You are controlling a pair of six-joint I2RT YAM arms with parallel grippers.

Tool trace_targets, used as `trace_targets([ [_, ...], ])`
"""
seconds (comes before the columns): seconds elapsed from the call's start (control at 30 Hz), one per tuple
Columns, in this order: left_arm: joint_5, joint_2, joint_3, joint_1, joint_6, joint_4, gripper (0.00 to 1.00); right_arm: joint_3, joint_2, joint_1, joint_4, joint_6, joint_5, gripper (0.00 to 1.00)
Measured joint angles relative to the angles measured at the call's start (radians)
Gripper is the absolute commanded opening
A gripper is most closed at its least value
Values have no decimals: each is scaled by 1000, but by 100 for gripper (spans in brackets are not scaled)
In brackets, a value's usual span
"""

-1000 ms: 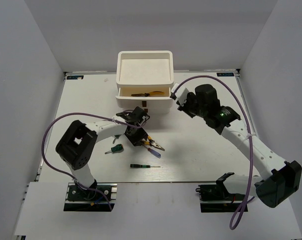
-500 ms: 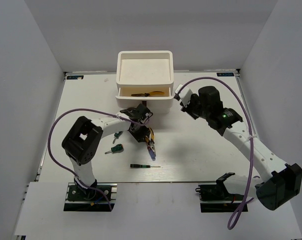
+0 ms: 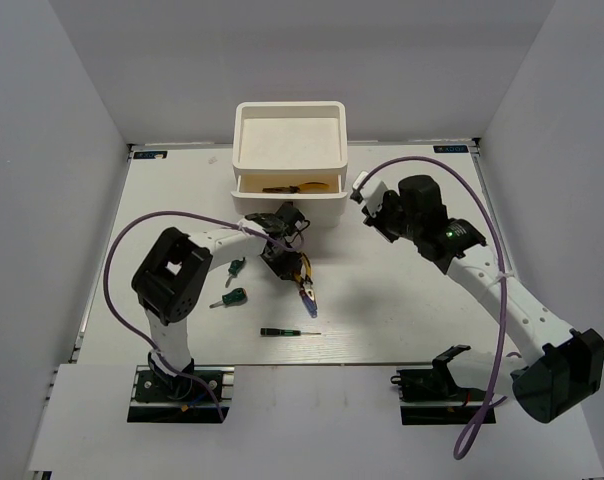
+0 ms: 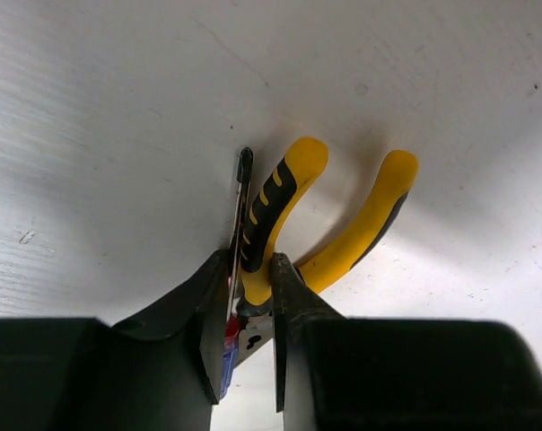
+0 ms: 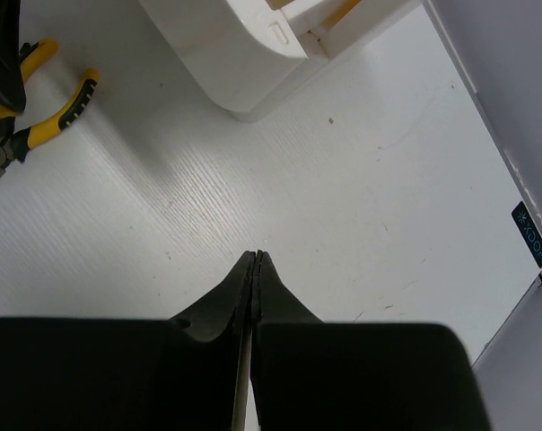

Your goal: Sort the tools into containers

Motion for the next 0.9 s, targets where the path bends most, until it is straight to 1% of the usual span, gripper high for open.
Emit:
trace_targets([
  [0.03,0,4,6,0,5,-5,3,-3,-3,-1,0,1,0,0],
  [0.13,0,10,15,-1,19,-12,0,-8,-10,-3,0,5,-1,0],
  [0.43,4,-4,14,-2,62,-15,0,-9,-11,-5,0,8,-10,0],
  [0.47,5,-10,12,-2,73,-18,3,-9,-11,-5,0,8,-11,0],
  [0.53,6,-23,10,-2,96,-26,18,-9,-11,-5,0,9,-14,0],
  [0.57,8,-29,10,-3,104,-29,28,-9,-11,-5,0,9,-16,0],
  [0.6,10,-34,9,-4,112,-32,31,-10,-11,-6,0,10,-19,0],
  [0.77,14,-42,2,-6,141,-41,32,-16,-11,-6,0,12,-24,0],
  [0.83,17,-45,-7,-6,151,-39,36,-18,-11,-6,-1,12,-24,0],
  [0.87,19,-45,-11,-6,155,-40,40,-18,-12,-6,-1,12,-24,0],
  [0.9,27,-45,-16,-6,158,-40,40,-18,-12,-6,0,12,-24,0],
])
